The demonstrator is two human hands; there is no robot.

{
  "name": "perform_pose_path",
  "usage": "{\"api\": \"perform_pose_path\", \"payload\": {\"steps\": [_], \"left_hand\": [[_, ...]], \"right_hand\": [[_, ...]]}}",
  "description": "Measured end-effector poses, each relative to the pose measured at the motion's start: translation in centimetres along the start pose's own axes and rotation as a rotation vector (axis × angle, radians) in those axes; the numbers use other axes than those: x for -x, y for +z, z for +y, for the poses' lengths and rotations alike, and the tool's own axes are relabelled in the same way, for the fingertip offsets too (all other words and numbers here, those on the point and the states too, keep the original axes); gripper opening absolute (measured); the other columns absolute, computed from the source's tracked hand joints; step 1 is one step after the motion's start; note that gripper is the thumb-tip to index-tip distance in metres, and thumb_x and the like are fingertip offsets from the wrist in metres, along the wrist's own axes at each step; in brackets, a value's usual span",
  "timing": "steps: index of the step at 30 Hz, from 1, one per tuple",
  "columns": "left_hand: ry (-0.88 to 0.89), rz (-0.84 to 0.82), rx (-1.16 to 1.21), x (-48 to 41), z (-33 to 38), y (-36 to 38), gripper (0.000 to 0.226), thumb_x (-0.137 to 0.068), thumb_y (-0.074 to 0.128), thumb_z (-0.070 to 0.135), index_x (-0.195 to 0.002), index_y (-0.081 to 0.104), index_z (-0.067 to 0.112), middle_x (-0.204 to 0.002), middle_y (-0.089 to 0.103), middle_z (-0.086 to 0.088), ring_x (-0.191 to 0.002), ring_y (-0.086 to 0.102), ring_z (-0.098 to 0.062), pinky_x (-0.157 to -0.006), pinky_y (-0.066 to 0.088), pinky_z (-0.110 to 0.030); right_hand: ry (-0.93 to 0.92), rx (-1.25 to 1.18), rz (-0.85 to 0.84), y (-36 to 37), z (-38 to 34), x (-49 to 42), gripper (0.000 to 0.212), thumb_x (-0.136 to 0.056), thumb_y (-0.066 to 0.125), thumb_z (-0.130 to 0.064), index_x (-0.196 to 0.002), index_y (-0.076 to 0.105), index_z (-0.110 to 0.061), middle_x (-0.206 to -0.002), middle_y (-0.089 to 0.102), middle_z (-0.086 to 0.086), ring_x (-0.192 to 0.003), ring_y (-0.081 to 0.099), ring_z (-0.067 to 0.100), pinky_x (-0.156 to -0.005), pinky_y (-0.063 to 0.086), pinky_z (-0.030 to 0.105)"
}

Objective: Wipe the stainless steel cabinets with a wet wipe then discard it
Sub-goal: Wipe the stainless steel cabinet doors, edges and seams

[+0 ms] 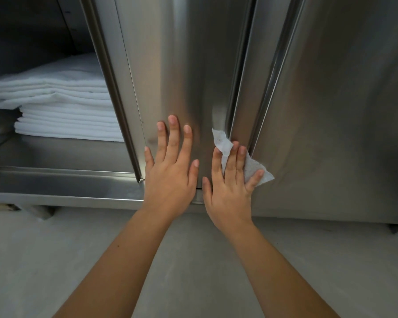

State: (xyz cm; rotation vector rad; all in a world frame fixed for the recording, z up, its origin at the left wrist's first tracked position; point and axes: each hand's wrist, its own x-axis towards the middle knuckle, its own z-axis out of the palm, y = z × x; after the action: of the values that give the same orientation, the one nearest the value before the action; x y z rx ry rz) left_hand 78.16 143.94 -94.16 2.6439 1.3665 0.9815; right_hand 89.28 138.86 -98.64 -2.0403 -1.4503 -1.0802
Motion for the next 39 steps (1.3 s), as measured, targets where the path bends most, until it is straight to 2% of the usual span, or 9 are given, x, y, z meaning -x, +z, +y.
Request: {"api": "perform_pose_path", "payload": {"steps": [4,16,20,24,27,30,32,35,39], "left_hand": [[0.028,0.034,0.009,-0.1,0.1,0.2,0.068,-0.096,0.045,0.026,-0.142,-0.004,0.017,-0.148,-0.019,-0.002,-0.138,-0.017,-0.024,-0.108,0.011,-0.057],[0.032,0.052,0.009,-0.1,0.2,0.6,0.063,-0.093,0.031,0.032,-0.144,0.0,0.01,-0.148,-0.015,-0.008,-0.139,-0.011,-0.029,-0.108,0.022,-0.057],[0.031,0.062,-0.004,-0.1,0.1,0.8,0.065,-0.094,0.036,0.03,-0.144,-0.001,0.012,-0.149,-0.015,-0.008,-0.14,-0.012,-0.029,-0.109,0.016,-0.053],[0.018,0.062,0.001,-0.1,0.2,0.7,0.069,-0.096,0.046,0.024,-0.144,-0.002,0.012,-0.149,-0.016,-0.007,-0.14,-0.013,-0.029,-0.11,0.013,-0.053],[0.011,0.049,0.012,-0.1,0.2,0.4,0.067,-0.095,0.041,0.026,-0.143,-0.003,0.014,-0.148,-0.018,-0.004,-0.139,-0.015,-0.027,-0.11,0.01,-0.051],[-0.012,0.004,0.013,0.0,0.4,-0.1,0.062,-0.097,0.033,0.032,-0.142,-0.008,0.02,-0.146,-0.027,0.0,-0.138,-0.024,-0.022,-0.109,0.0,-0.047],[-0.037,-0.02,0.008,0.1,0.5,-0.4,0.062,-0.1,0.033,0.033,-0.141,-0.012,0.024,-0.144,-0.033,0.004,-0.135,-0.032,-0.017,-0.107,-0.006,-0.046],[-0.066,-0.03,0.007,0.3,1.0,-0.9,0.058,-0.1,0.026,0.038,-0.141,-0.014,0.027,-0.143,-0.036,0.007,-0.134,-0.033,-0.013,-0.107,-0.012,-0.045],[-0.101,-0.02,0.052,0.6,2.5,-1.8,0.055,-0.093,0.007,0.049,-0.141,-0.011,0.029,-0.148,-0.028,0.005,-0.14,-0.023,-0.015,-0.109,-0.011,-0.045]], "right_hand": [[-0.006,0.009,0.002,1.0,0.0,1.4,0.062,-0.093,0.03,-0.036,-0.144,0.011,-0.009,-0.15,-0.028,0.016,-0.141,-0.019,0.026,-0.106,-0.015,0.056],[-0.037,-0.004,-0.035,2.1,-0.1,3.6,0.054,-0.09,0.037,-0.033,-0.139,0.031,-0.011,-0.152,-0.024,0.016,-0.142,-0.016,0.026,-0.107,-0.015,0.054],[-0.073,-0.017,-0.042,1.3,0.5,3.5,0.057,-0.09,0.038,-0.034,-0.141,0.027,-0.011,-0.151,-0.026,0.014,-0.141,-0.018,0.024,-0.107,-0.016,0.052],[-0.069,-0.058,-0.044,-0.6,0.7,0.8,0.073,-0.093,0.03,-0.036,-0.146,-0.012,-0.011,-0.147,-0.036,0.012,-0.138,-0.026,0.022,-0.105,-0.021,0.051],[0.014,-0.201,0.007,-2.5,0.3,-2.5,0.064,-0.094,0.031,-0.035,-0.146,0.004,-0.01,-0.15,-0.02,0.011,-0.14,-0.02,0.02,-0.106,-0.02,0.05],[0.02,-0.27,0.028,-4.4,0.5,-4.7,0.063,-0.09,0.037,-0.031,-0.144,0.015,-0.007,-0.146,-0.003,0.013,-0.141,0.001,0.026,-0.107,-0.008,0.056],[0.002,-0.253,0.025,-5.6,0.9,-5.4,0.061,-0.089,0.038,-0.03,-0.143,0.02,-0.007,-0.145,0.0,0.013,-0.14,0.005,0.024,-0.107,0.002,0.061],[-0.033,-0.264,-0.037,-7.4,1.5,-5.7,0.06,-0.088,0.034,-0.031,-0.142,0.017,-0.009,-0.146,-0.002,0.012,-0.138,0.001,0.024,-0.103,0.005,0.06],[-0.098,-0.3,-0.213,-9.3,2.4,-5.9,0.059,-0.09,0.019,-0.036,-0.142,0.0,-0.015,-0.147,-0.019,0.006,-0.138,-0.019,0.022,-0.107,-0.012,0.051]]}}
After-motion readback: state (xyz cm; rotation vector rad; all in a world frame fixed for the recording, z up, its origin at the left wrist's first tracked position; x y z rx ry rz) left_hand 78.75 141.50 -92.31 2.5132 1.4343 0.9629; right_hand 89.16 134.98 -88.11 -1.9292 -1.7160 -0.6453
